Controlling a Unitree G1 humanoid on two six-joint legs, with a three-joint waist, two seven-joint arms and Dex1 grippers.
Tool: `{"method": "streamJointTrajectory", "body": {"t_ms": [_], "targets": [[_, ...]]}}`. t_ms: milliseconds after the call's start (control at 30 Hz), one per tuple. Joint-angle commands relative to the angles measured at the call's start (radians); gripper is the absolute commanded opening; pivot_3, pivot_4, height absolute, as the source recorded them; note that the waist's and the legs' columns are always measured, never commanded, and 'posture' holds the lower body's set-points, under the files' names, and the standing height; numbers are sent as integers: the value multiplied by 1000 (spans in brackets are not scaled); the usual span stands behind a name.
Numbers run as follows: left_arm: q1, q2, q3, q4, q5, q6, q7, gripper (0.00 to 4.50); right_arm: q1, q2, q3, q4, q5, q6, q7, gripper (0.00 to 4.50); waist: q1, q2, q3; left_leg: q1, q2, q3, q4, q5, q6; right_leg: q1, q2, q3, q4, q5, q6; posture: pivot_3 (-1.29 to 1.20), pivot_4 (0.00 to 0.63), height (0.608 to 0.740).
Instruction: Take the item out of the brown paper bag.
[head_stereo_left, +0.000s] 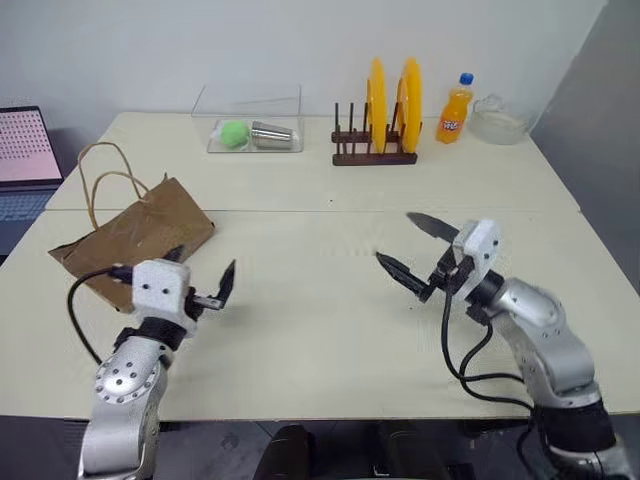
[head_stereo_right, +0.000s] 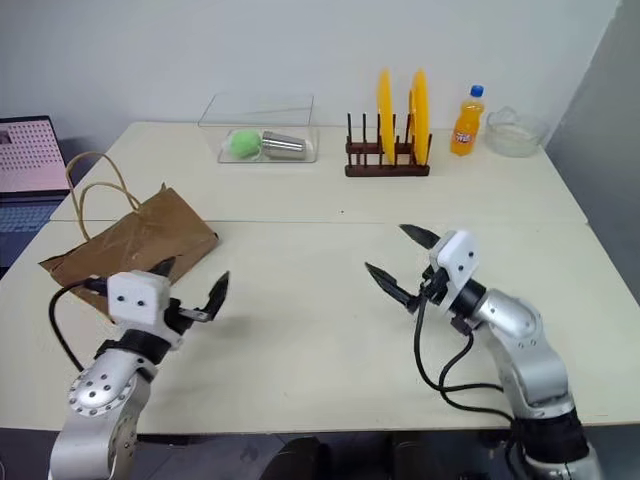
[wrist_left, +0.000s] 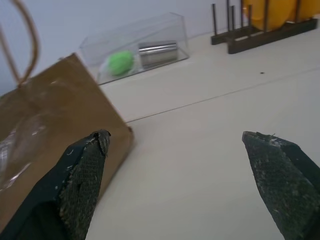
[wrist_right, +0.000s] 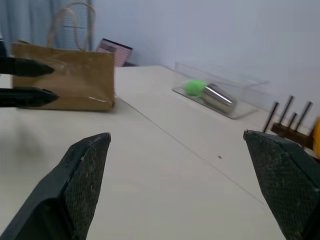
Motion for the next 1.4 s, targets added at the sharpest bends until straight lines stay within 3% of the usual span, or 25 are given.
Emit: {"method": "streamJointTrajectory", "body": {"t_ms": [33,267,367,467,767,1167,1267,1400], "targets": [[32,1,62,-101,-50,9,7,4494,-73,-44,4,-2,86,53,120,4500,1,0,0,0,0,0,0,0,0,0,0,0,0,0,0,0,150,740],[50,100,274,-170,-165,80,-22,4494,-161,-86,27,28,141,102,245,4500,1,0,0,0,0,-1,0,0,0,0,0,-1,0,0,0,0,150,740],[-10,254,425,-54,-298,179,-106,4494,-189,-72,33,57,130,84,262,4500,0,-1,1,1,0,-1,0,0,0,0,0,-2,1,0,0,0,150,740],[-63,376,463,76,-367,247,-190,4494,-207,-60,36,69,124,77,263,4500,0,0,1,1,1,-2,0,0,0,0,0,-3,1,0,-1,0,150,740],[-369,661,288,572,-314,190,-450,4494,-210,-72,25,12,128,104,241,4500,1,-1,2,-3,0,-2,0,0,0,-2,0,-3,-1,0,-1,0,150,740],[-779,721,29,1064,-155,2,-638,4494,-201,-105,4,-70,139,160,193,4500,-1,-1,2,-14,0,-1,0,0,-1,-15,-1,-3,2,3,-6,0,150,740],[-857,725,1,1137,-135,-28,-678,3848,-195,-115,1,-89,144,175,187,4500,-1,-1,2,-14,0,-1,0,0,0,-15,-1,-2,2,3,-6,0,150,740],[-911,726,-33,1196,-112,-47,-739,2579,-186,-124,0,-106,143,183,180,4500,-2,-1,2,-14,0,-1,0,0,0,-15,-1,-2,2,3,-6,0,150,740]]}}
